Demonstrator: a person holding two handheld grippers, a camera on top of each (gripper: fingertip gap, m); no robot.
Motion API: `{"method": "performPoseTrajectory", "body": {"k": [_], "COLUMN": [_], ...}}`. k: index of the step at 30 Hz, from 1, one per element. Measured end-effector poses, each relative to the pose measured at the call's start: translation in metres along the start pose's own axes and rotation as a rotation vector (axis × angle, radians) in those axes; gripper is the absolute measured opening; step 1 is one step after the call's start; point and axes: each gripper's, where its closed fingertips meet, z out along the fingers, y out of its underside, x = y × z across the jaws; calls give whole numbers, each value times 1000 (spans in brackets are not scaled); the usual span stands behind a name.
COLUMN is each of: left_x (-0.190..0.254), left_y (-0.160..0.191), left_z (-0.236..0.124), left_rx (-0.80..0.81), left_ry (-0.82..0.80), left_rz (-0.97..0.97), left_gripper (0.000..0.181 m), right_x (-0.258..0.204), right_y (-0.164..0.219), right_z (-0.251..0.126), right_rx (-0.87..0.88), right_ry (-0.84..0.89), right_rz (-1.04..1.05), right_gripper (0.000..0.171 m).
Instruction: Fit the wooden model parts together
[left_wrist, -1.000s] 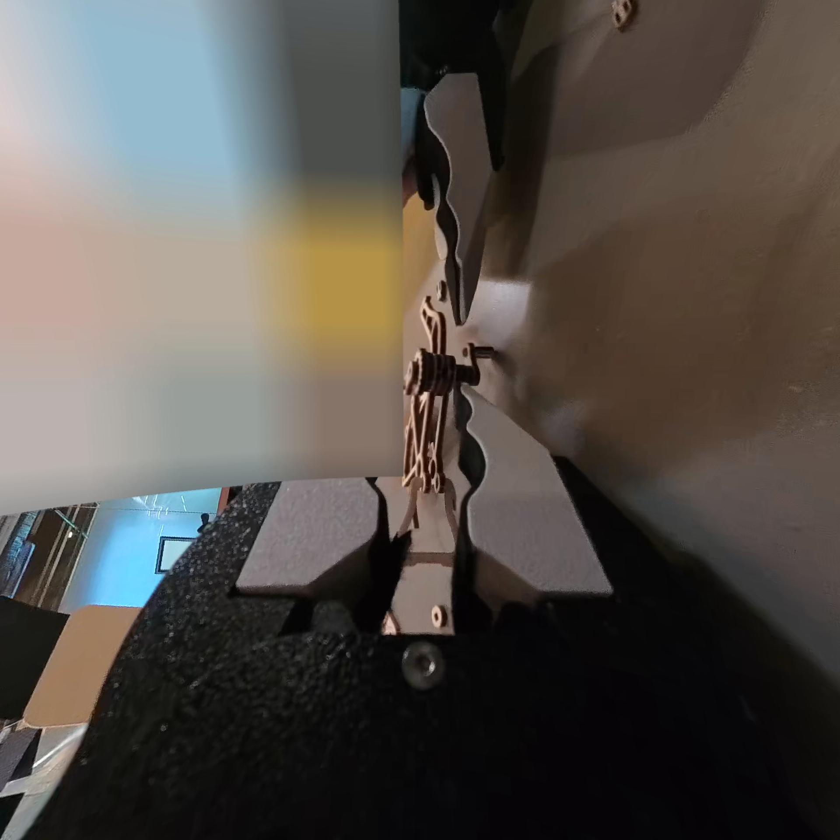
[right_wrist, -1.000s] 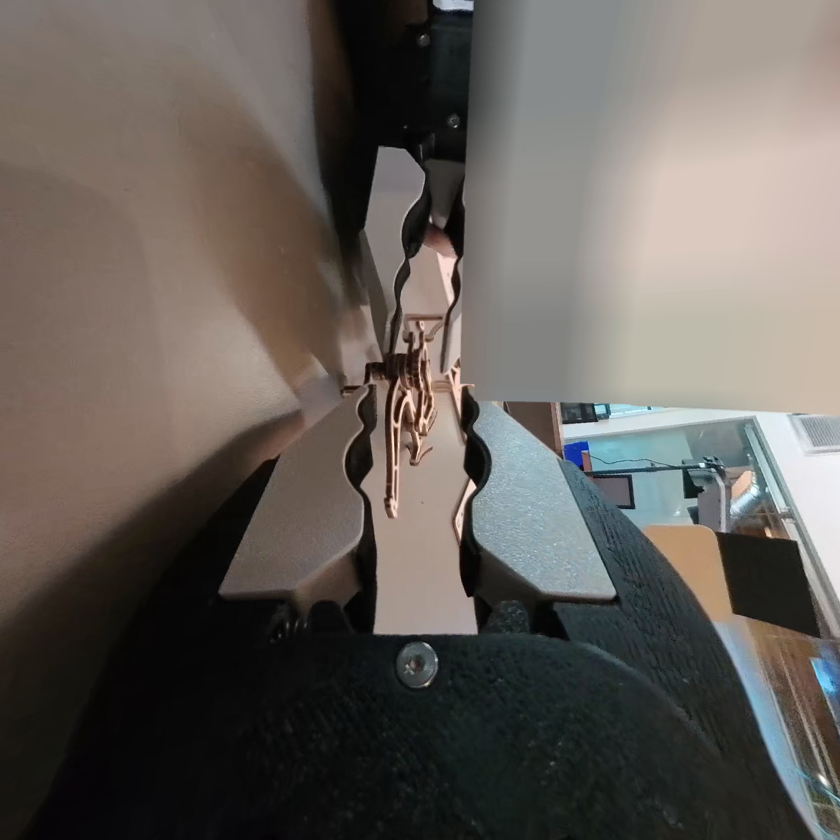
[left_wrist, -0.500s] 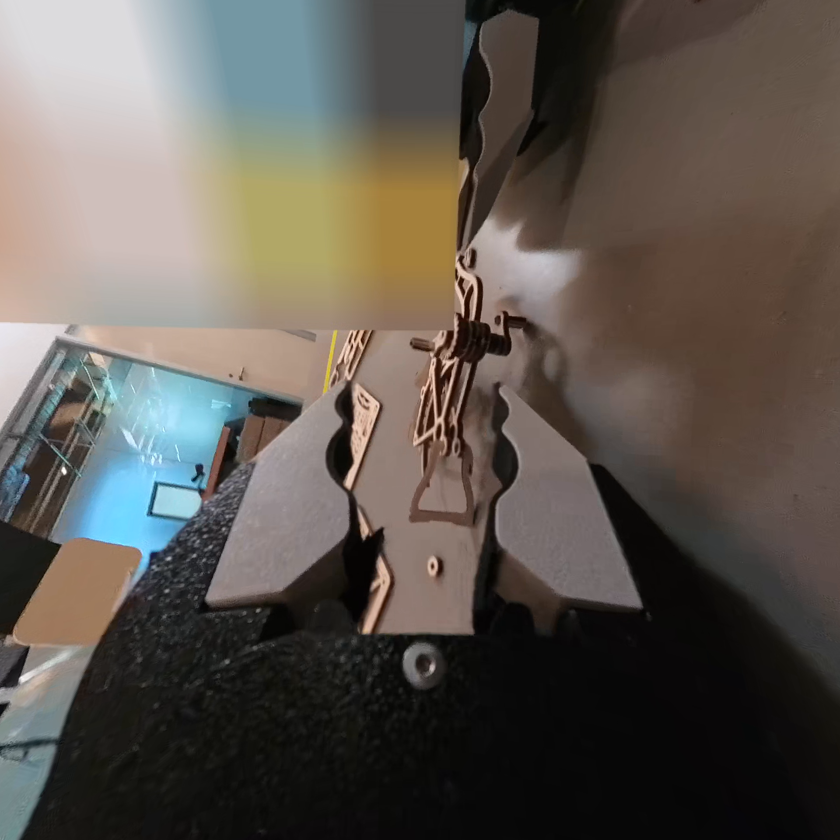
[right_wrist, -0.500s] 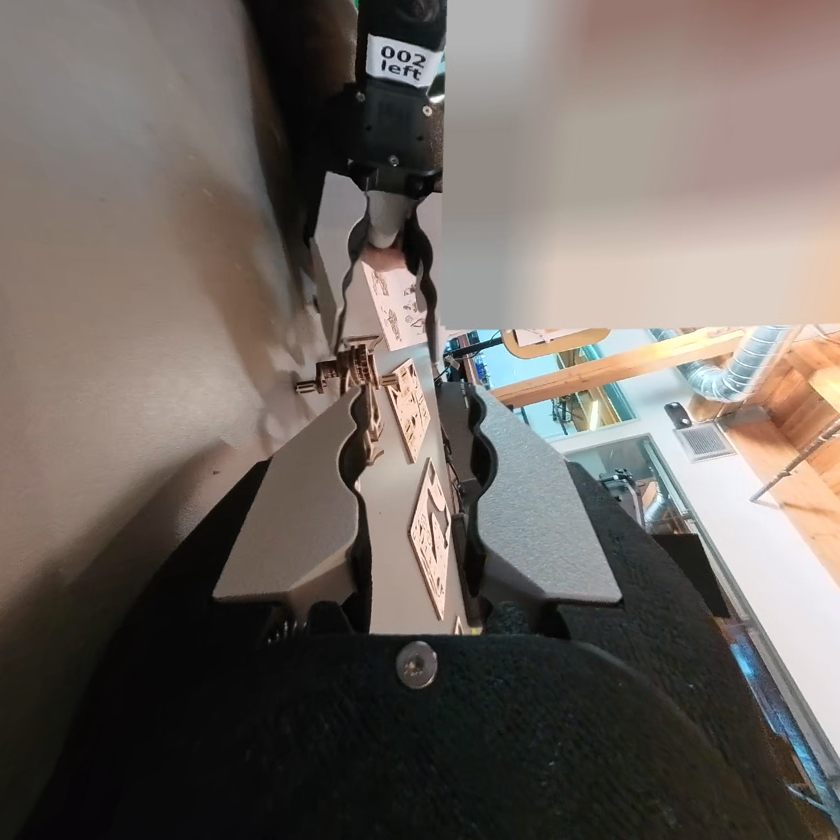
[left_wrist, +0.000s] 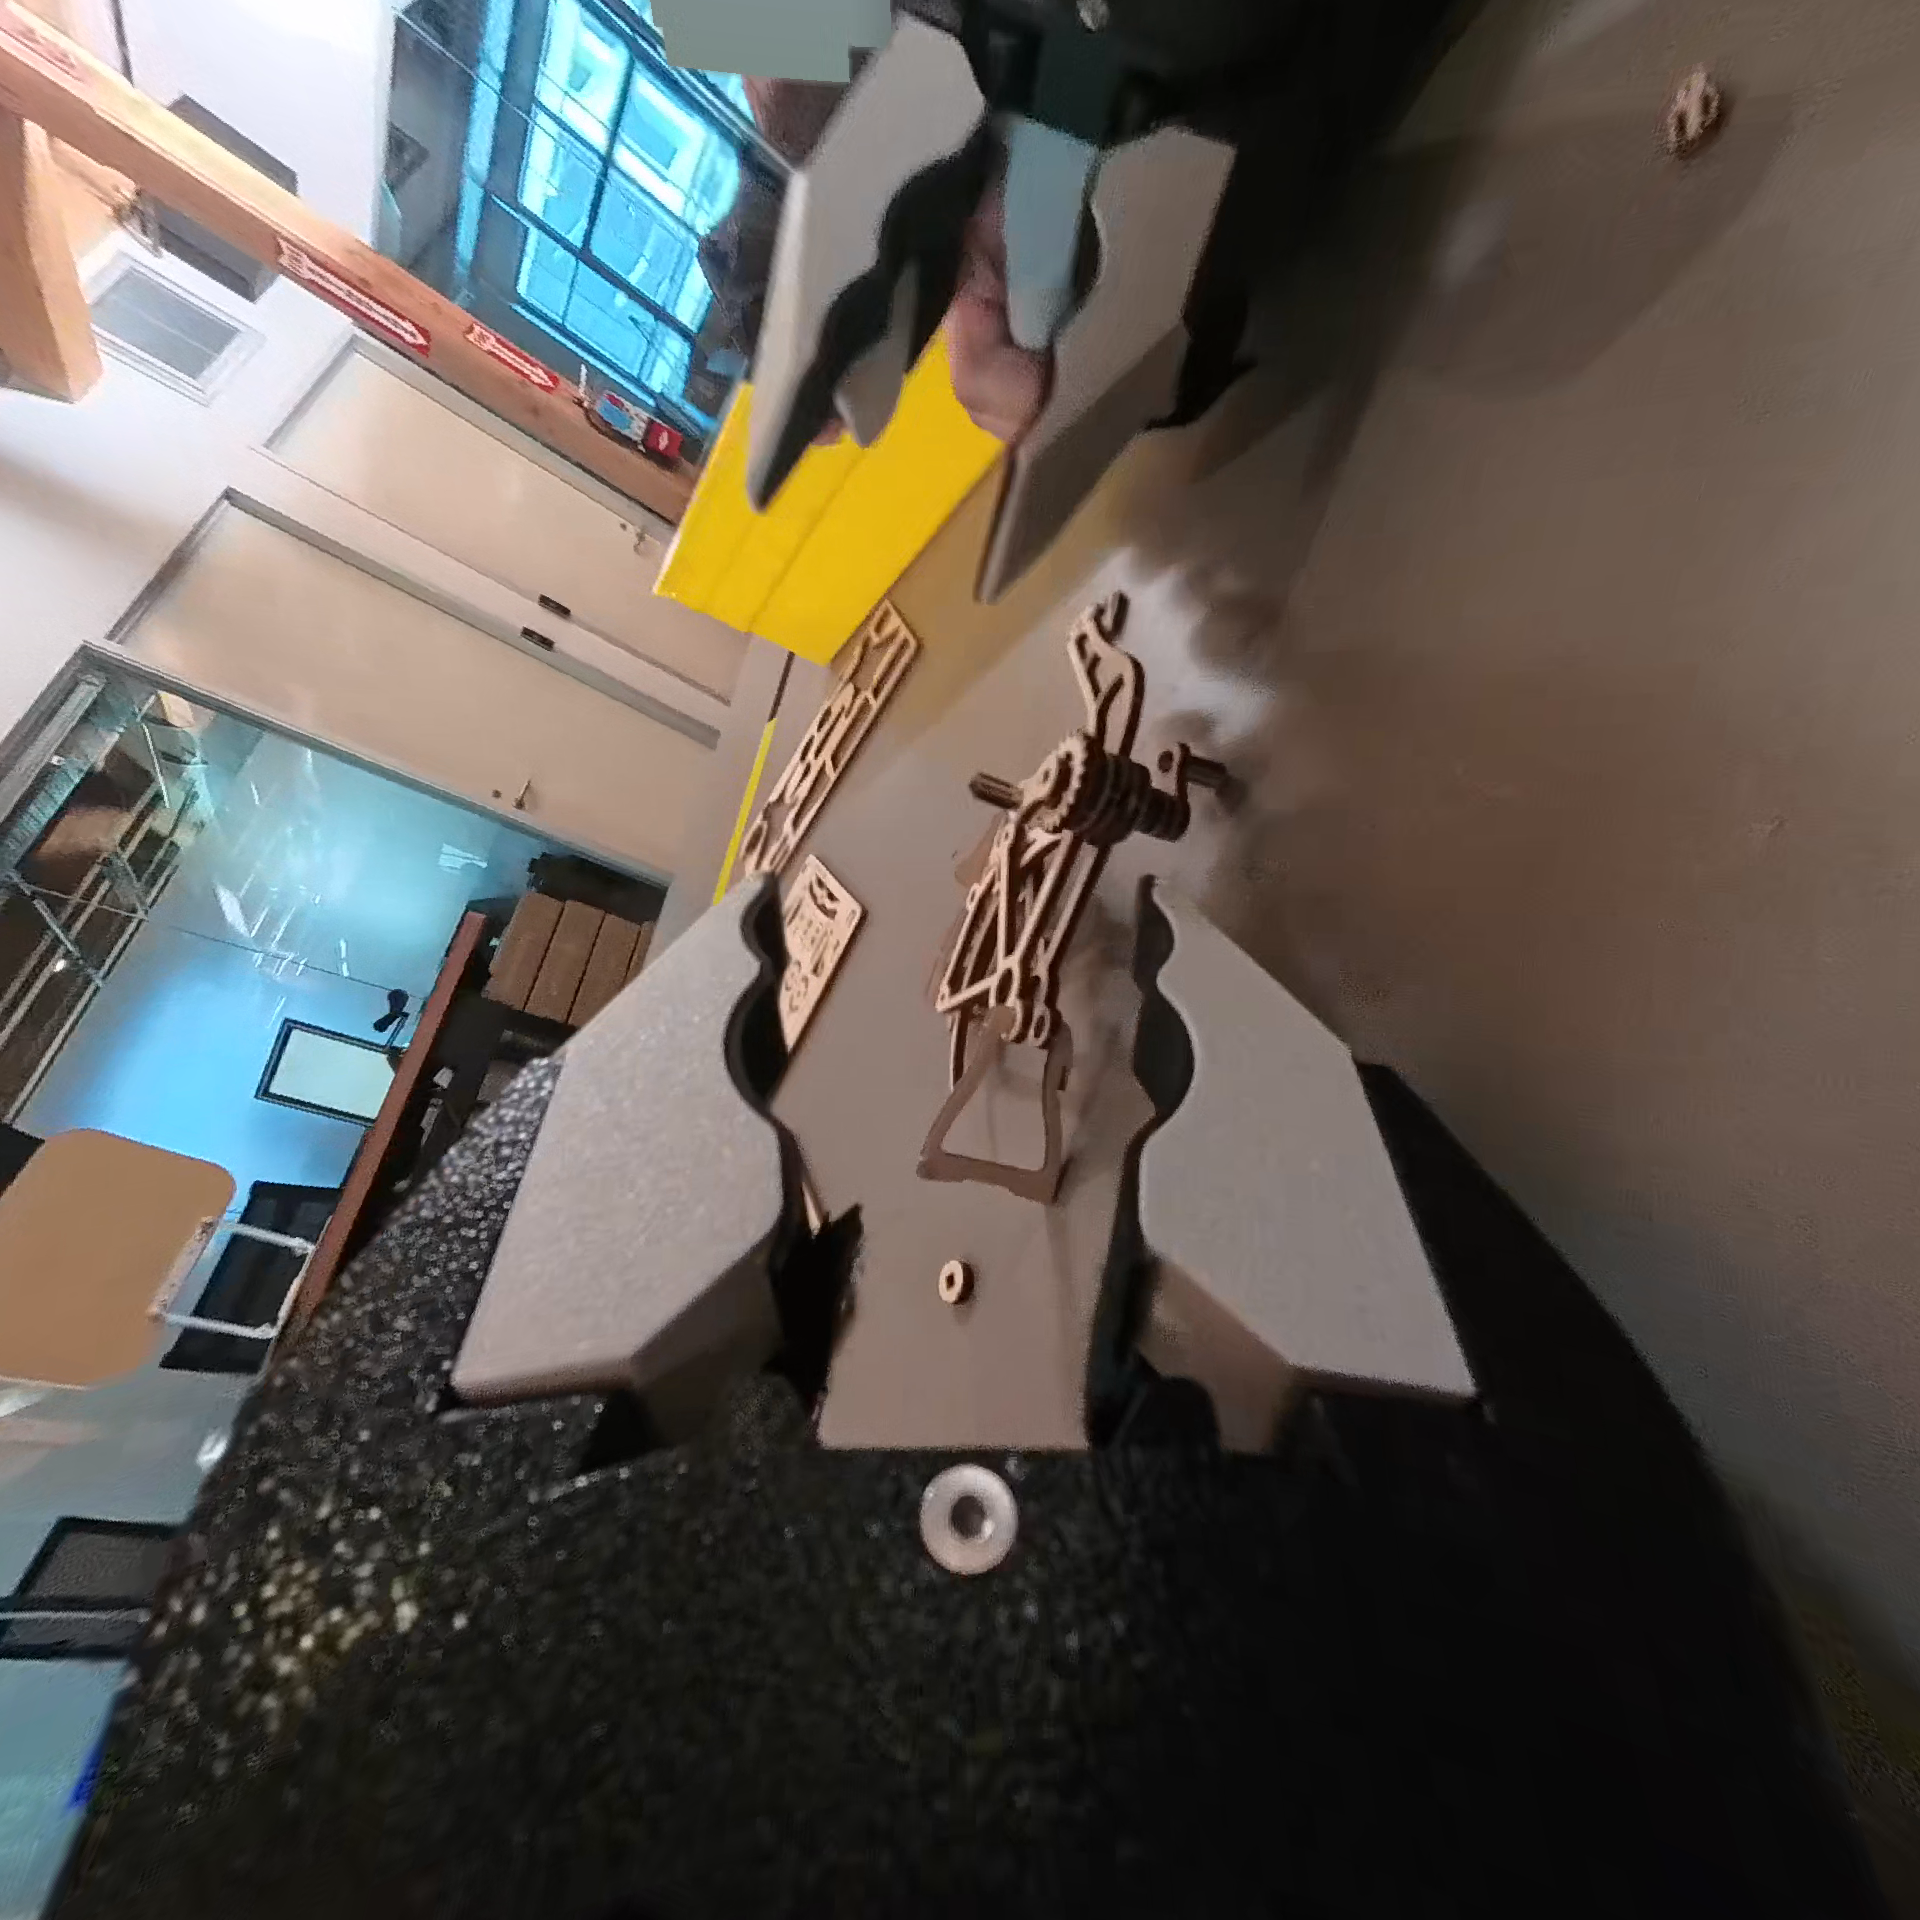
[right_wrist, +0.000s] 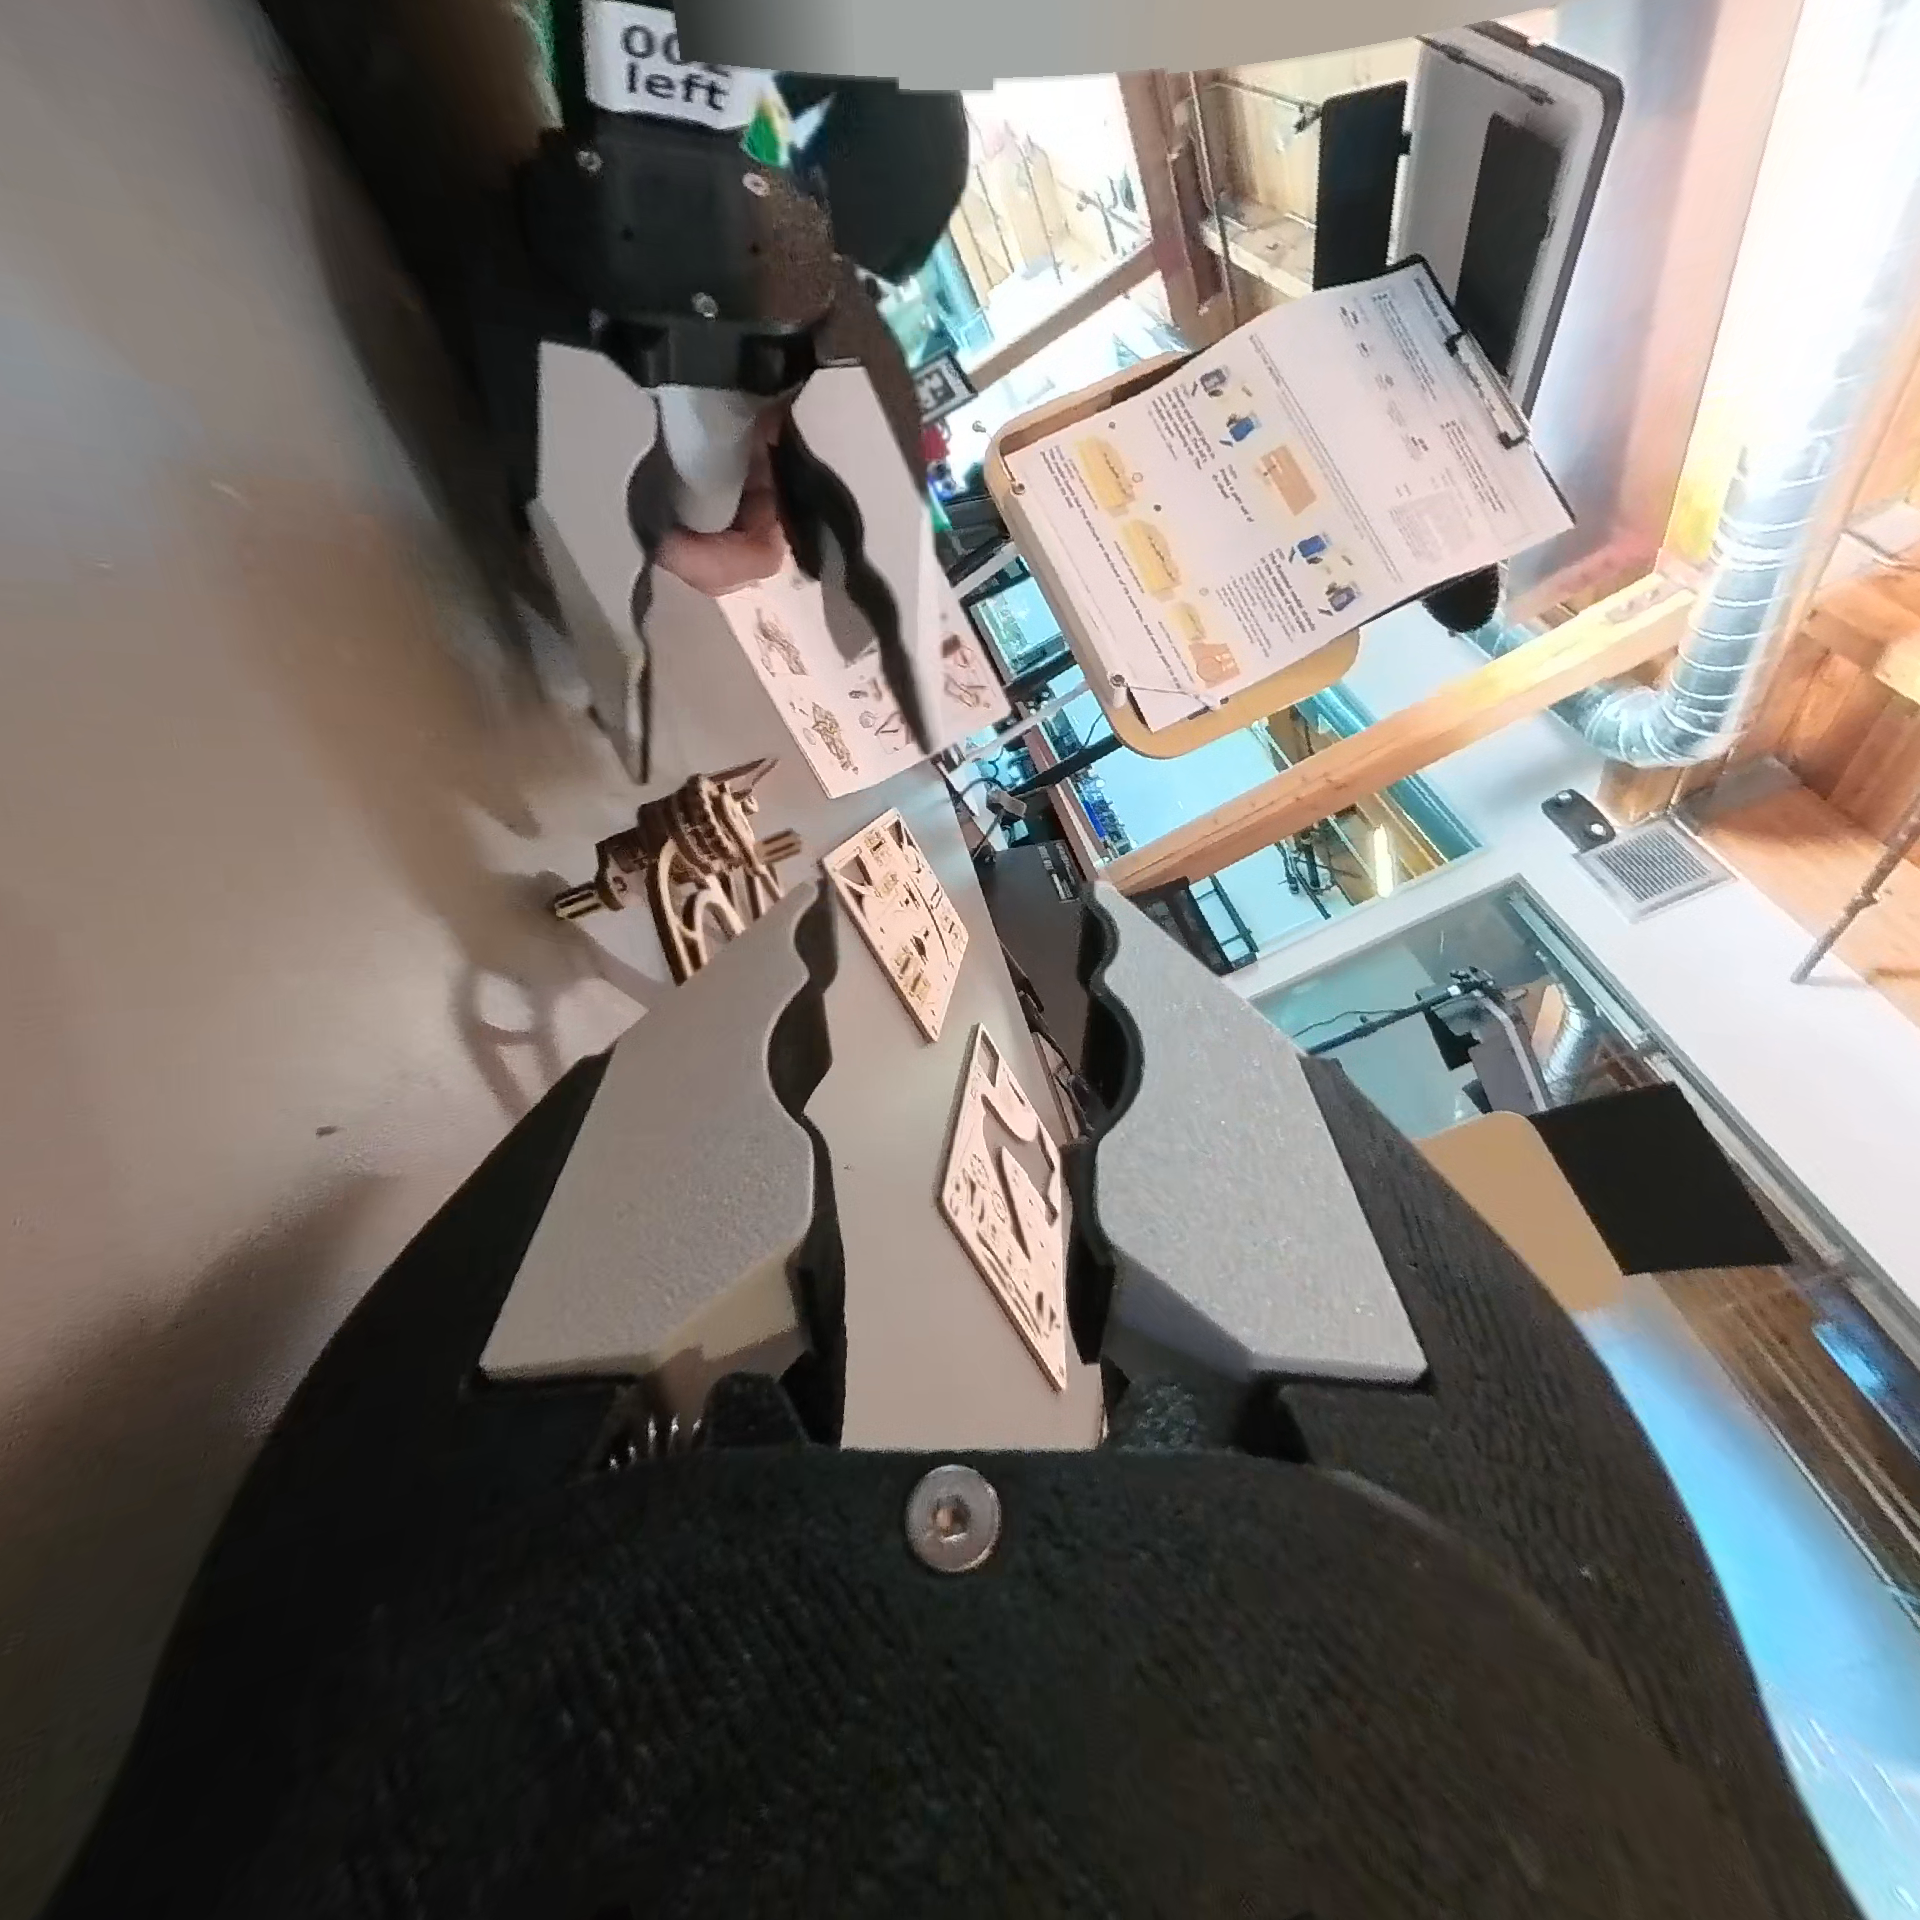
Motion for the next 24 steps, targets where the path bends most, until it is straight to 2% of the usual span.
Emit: {"method": "performPoseTrajectory", "body": {"k": [1,5,10,13,15,18,24], "left_x": [3,9,13,10,0,-23,-67], "left_y": [5,16,14,17,21,21,9], "left_z": [2,6,15,22,22,16,-3], "left_rx": [-34,-114,-144,-186,-229,-235,-116], "left_ry": [7,10,1,-22,-78,-186,-358], "left_rz": [27,142,216,216,222,130,-159], "left_gripper": [64,38,29,23,9,7,7], "right_x": [2,6,9,16,23,31,37], "right_y": [1,2,5,7,9,12,13], "right_z": [0,0,0,-1,-3,-6,-11], "right_rx": [-1,-5,-21,-33,-40,-50,-65], "right_ry": [7,25,41,76,106,144,181], "right_rz": [7,18,12,38,65,74,64], "right_gripper": [45,44,42,29,27,26,26]}}
